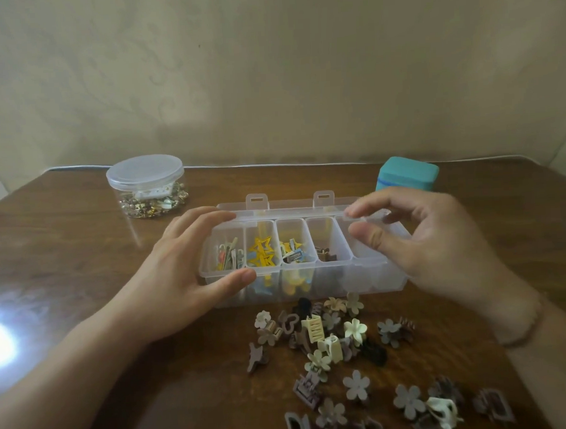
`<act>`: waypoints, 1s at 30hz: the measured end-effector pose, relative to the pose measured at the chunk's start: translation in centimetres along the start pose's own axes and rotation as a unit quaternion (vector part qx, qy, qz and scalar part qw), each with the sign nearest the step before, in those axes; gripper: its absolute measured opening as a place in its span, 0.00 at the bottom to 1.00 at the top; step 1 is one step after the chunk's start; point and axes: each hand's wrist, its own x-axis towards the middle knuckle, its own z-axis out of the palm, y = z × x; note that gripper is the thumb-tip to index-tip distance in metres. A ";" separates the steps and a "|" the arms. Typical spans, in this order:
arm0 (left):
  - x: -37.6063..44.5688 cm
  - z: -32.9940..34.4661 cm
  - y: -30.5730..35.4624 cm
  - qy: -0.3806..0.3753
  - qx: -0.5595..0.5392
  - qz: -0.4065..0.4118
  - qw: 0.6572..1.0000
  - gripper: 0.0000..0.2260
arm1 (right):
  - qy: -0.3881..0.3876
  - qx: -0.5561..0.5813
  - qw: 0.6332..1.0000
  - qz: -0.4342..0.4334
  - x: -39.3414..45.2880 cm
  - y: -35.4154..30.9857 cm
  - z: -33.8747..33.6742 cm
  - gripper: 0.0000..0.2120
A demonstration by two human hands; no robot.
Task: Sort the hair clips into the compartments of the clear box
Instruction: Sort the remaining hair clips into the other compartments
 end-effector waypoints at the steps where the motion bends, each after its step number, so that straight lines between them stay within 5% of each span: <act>1: 0.0 0.0 0.0 0.006 0.000 0.001 1.000 0.36 | 0.015 -0.013 1.000 -0.005 0.0 0.0 -0.5 0.06; 3: 0.0 -0.1 0.1 0.018 0.000 0.006 1.000 0.35 | 0.021 -0.054 0.998 -0.019 0.0 -0.3 -2.0 0.03; 5: 0.0 -0.2 0.1 0.023 0.000 0.009 1.000 0.34 | -0.077 -0.101 0.992 -0.005 -0.2 -0.9 -3.5 0.04; 8: 0.1 -0.3 -0.1 0.022 0.000 0.010 1.000 0.34 | -0.350 -0.241 0.903 0.060 -1.0 -1.1 -3.8 0.10; 10: 0.2 -0.4 -0.3 0.022 -0.004 0.013 1.000 0.34 | -0.422 -0.300 0.850 0.099 -1.5 -1.0 -2.9 0.15; 12: 0.2 -0.4 -0.4 0.024 -0.008 0.017 1.000 0.33 | -0.430 -0.303 0.844 0.108 -1.6 -1.0 -2.0 0.15; 19: 0.3 -0.3 -0.5 0.020 -0.024 0.022 0.999 0.32 | -0.362 -0.263 0.893 0.054 -0.9 -1.5 -3.1 0.09; 22: 0.2 -0.3 -0.4 0.018 -0.029 0.025 0.999 0.31 | -0.147 -0.146 0.978 0.028 -0.3 -1.6 -2.9 0.10; 24: 0.2 -0.3 -0.4 0.014 -0.031 0.024 0.999 0.31 | -0.019 -0.093 0.995 0.016 -0.1 -1.5 -1.2 0.09; 30: 0.1 -0.4 -0.3 0.020 -0.026 0.021 0.999 0.32 | -0.015 -0.171 0.985 -0.013 0.2 -0.5 -0.5 0.13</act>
